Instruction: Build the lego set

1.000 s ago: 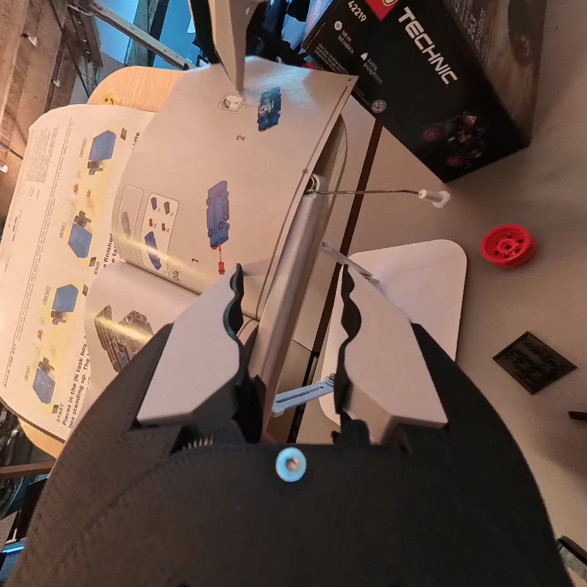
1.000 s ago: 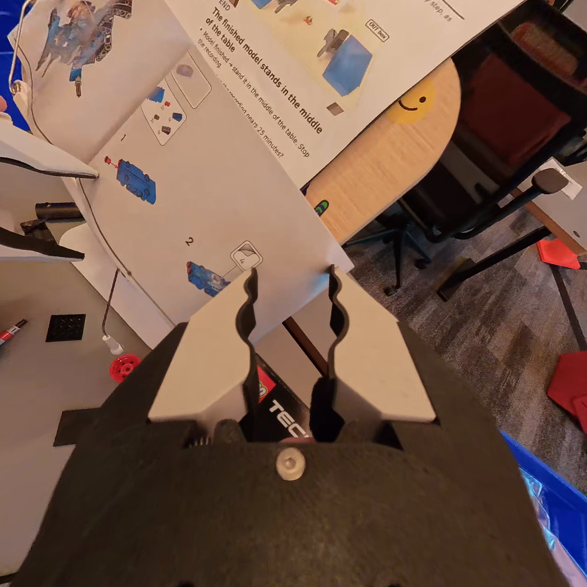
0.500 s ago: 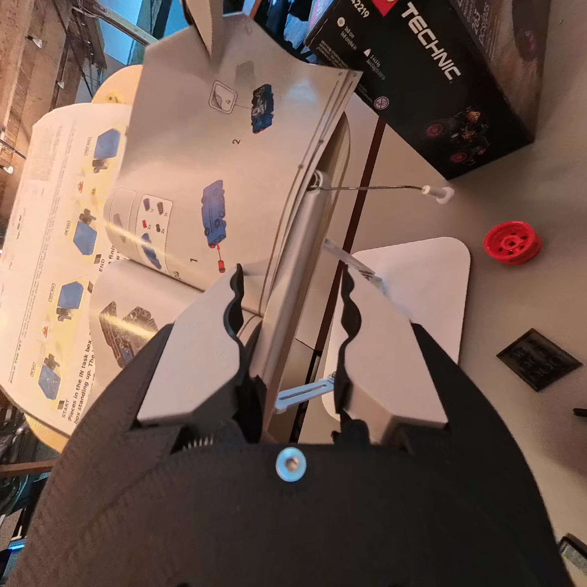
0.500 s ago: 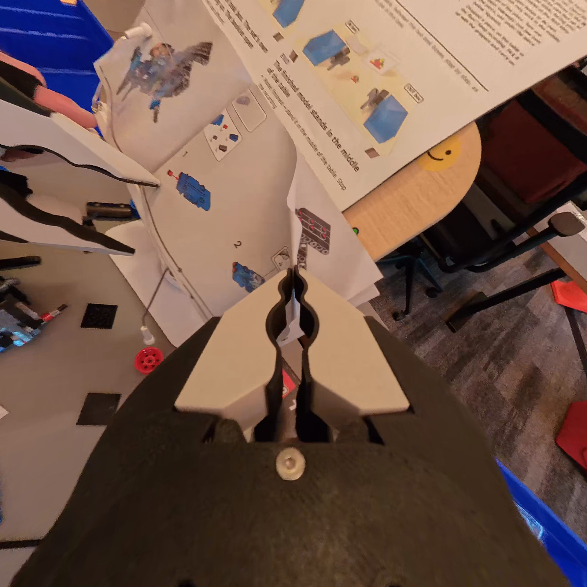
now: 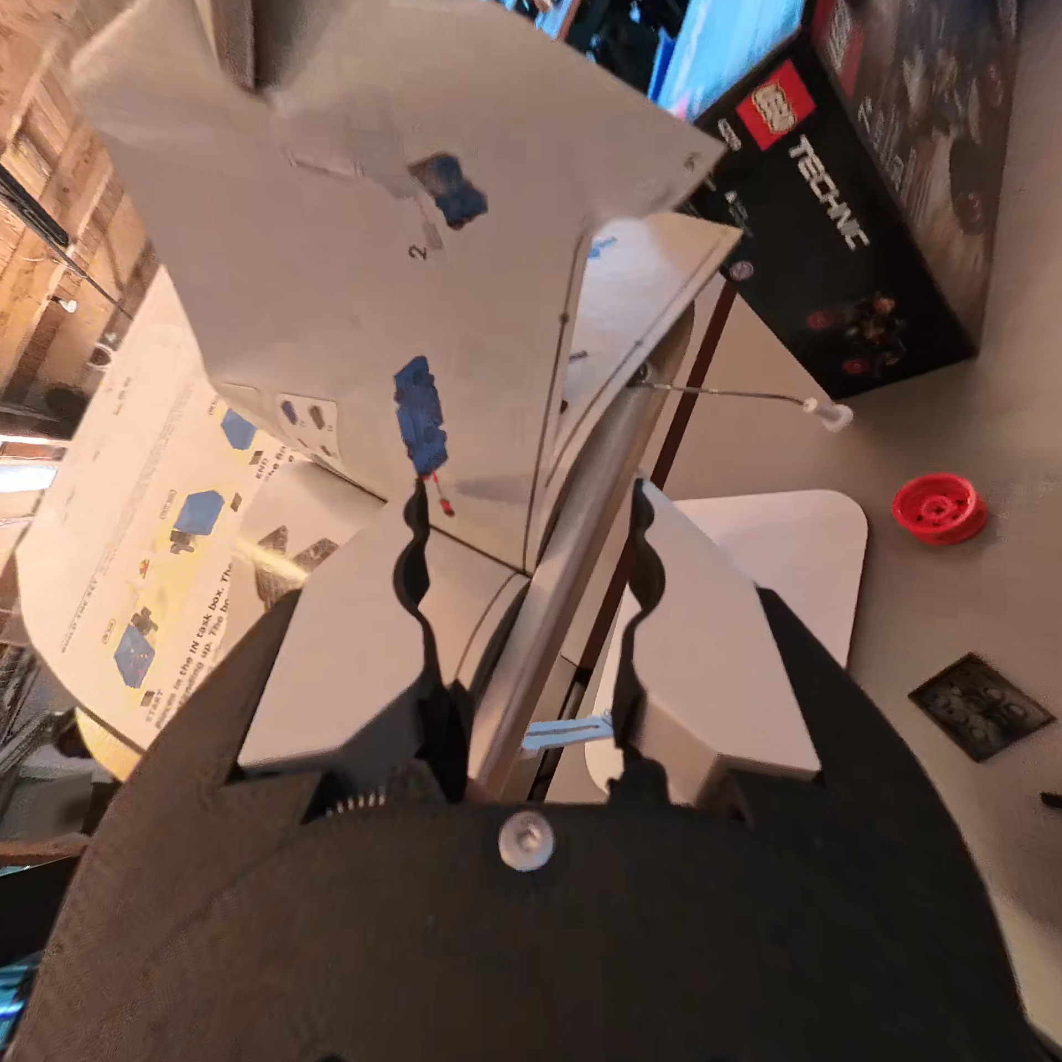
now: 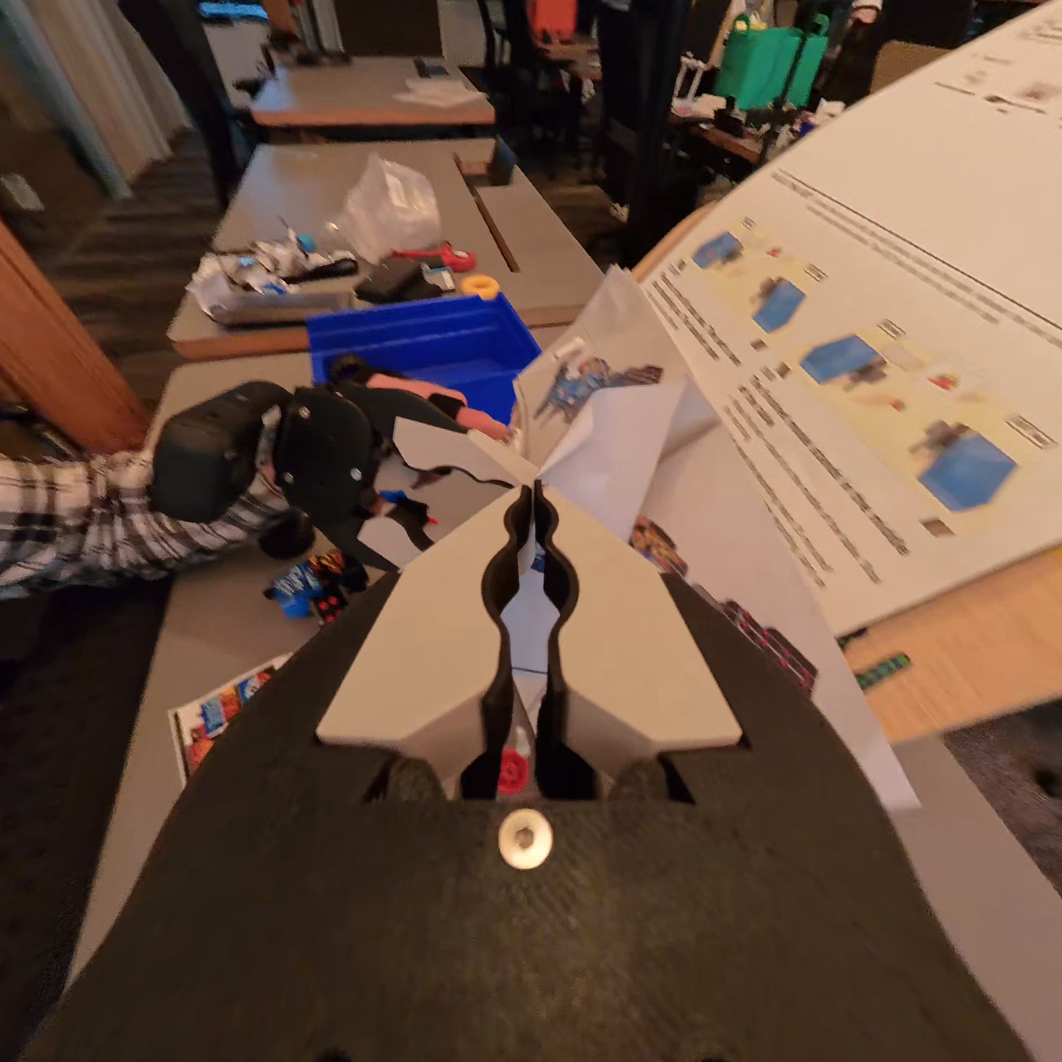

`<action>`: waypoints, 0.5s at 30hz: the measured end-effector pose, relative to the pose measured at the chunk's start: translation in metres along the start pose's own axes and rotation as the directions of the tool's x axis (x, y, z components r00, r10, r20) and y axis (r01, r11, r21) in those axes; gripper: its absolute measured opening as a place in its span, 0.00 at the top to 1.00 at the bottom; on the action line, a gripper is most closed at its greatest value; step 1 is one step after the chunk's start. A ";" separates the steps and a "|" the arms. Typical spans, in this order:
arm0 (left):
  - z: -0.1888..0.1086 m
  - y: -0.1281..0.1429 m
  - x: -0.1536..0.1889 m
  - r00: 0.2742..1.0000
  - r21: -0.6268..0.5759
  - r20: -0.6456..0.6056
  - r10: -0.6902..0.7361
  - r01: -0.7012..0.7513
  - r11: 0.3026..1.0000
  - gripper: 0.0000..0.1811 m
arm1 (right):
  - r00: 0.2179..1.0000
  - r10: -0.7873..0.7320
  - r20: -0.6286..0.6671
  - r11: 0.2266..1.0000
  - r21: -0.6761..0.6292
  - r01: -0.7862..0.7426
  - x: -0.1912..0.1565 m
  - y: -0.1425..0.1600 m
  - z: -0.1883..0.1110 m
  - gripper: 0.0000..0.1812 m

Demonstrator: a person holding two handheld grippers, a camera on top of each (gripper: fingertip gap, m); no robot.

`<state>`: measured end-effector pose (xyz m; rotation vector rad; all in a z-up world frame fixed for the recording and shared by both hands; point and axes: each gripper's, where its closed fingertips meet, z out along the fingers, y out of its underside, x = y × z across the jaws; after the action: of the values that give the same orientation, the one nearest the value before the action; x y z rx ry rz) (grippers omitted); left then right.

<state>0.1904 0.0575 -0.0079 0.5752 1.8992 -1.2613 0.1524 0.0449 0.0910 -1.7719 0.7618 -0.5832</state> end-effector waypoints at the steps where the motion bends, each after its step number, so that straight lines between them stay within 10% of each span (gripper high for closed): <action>1: -0.002 -0.005 -0.003 1.000 0.024 0.011 -0.011 0.011 1.000 0.61 | 1.000 0.014 0.024 1.000 0.018 -0.014 -0.005 -0.006 0.004 1.00; 8: -0.028 -0.047 -0.010 0.988 0.272 -0.054 -0.142 0.152 0.950 0.53 | 0.999 0.028 0.025 0.993 0.114 -0.031 -0.012 -0.034 0.033 1.00; 15: -0.045 -0.038 -0.036 0.931 0.329 -0.140 -0.337 0.365 0.871 0.84 | 1.000 0.003 -0.018 0.989 0.145 0.000 -0.011 -0.040 0.056 1.00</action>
<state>0.1689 0.0848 0.0521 0.4729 1.9120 -1.8653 0.1932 0.0984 0.1116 -1.6338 0.7151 -0.6385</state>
